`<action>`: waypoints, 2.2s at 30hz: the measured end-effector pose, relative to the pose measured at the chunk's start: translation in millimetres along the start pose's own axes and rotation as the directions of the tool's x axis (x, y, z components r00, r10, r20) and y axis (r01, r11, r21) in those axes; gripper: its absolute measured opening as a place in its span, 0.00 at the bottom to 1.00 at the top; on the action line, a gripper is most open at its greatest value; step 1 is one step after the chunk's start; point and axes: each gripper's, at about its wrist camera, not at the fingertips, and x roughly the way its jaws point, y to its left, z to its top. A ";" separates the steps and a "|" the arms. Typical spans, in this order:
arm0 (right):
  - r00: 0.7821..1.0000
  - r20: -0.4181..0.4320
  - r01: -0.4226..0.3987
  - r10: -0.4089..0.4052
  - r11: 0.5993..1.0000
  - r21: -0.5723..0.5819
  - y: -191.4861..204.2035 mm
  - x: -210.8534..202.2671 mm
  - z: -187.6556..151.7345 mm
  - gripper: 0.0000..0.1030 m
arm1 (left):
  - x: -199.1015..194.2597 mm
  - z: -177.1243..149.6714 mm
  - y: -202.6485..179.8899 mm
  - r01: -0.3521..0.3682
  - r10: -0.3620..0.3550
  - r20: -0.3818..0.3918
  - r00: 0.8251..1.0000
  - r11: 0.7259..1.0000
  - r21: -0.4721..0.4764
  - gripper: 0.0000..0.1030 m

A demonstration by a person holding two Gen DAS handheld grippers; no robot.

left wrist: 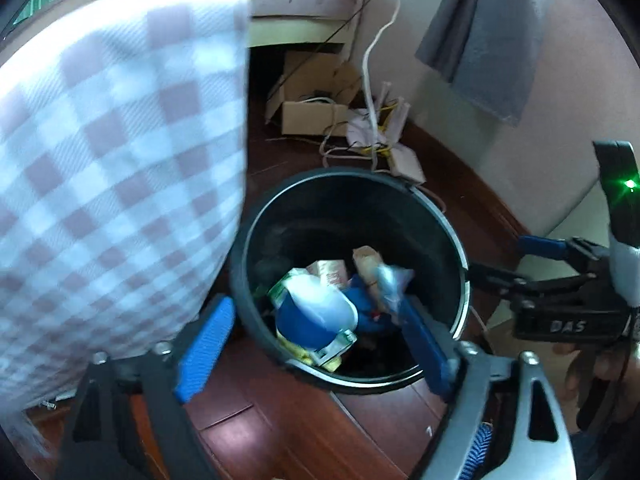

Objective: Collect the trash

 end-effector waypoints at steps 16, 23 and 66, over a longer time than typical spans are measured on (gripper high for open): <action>0.999 0.036 0.005 -0.003 0.998 -0.055 33.9 -26.7 -0.1 0.99 | -28.1 -8.7 28.1 -0.091 0.093 0.041 0.995 0.995 -0.045 0.92; 0.995 0.094 -0.007 0.011 0.999 -0.041 49.2 -60.8 4.5 0.99 | -67.0 -8.1 40.2 -0.140 0.144 0.081 0.986 0.989 -0.055 0.95; 0.916 0.402 0.018 -0.003 0.999 -0.034 134.1 -317.5 -13.4 0.99 | -290.2 -14.7 56.5 -0.167 0.204 0.374 0.905 0.977 -0.130 0.97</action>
